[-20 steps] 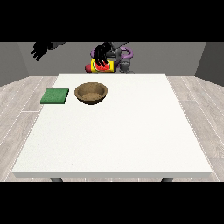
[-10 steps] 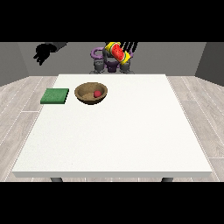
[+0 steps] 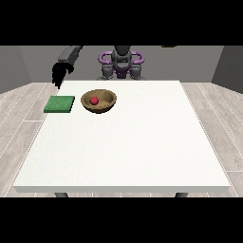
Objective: Pick the cup and pour the ball into the bowl, then pick the bowl and place it on the pad
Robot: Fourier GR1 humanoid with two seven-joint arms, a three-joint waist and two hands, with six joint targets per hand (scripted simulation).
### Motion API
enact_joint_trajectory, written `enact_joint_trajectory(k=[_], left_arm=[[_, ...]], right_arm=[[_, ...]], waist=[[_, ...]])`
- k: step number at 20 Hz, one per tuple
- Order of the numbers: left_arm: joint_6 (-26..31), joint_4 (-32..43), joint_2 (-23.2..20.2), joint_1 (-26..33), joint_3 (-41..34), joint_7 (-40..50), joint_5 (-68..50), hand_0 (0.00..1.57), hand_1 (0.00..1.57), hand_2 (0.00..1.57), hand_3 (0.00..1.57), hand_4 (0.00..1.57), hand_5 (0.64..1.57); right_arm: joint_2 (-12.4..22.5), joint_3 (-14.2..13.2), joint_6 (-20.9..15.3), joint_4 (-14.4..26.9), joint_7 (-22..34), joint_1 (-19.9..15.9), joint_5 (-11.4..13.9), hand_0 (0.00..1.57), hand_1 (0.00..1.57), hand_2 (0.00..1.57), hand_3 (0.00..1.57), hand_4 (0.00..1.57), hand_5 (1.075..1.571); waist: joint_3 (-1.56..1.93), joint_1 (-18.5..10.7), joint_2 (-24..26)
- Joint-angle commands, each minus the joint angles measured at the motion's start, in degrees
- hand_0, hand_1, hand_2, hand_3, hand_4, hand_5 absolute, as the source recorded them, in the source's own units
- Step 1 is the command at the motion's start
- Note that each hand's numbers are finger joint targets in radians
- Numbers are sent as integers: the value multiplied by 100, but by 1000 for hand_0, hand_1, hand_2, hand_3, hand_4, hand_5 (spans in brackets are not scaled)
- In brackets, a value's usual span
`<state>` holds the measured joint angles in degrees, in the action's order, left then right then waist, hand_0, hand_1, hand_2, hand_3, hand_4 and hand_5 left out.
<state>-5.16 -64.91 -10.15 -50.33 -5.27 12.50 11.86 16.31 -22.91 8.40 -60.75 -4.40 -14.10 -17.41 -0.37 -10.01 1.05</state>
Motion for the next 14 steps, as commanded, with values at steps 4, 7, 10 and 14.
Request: enact_joint_trajectory(k=[4, 7, 10, 14], left_arm=[[1663, -115, -991, -8, -1212, -227, -1726, 0, 0, 0, 0, 1055, 1558], [1897, -153, -1260, 286, -1305, -90, -1855, 0, 0, 0, 0, 1047, 1558], [2296, -116, -1670, 398, -1644, -397, -2183, 0, 0, 0, 0, 993, 1561], [2366, -404, -1799, 684, -1681, -331, -2300, 0, 0, 0, 0, 1001, 1542]], right_arm=[[-512, 18, -271, 322, -667, 61, 81, 0, 0, 0, 0, 737, 1565], [-551, 26, -229, 697, -780, -143, 29, 0, 0, 0, 0, 738, 1568], [-577, 76, -147, 919, -1050, -311, 63, 0, 0, 0, 0, 694, 1566], [-482, 77, 11, 1571, -1484, -643, 96, 0, 0, 0, 0, 582, 1558]], waist=[[38, -311, -528], [40, -200, -532], [39, -180, -841], [41, -131, -877]])
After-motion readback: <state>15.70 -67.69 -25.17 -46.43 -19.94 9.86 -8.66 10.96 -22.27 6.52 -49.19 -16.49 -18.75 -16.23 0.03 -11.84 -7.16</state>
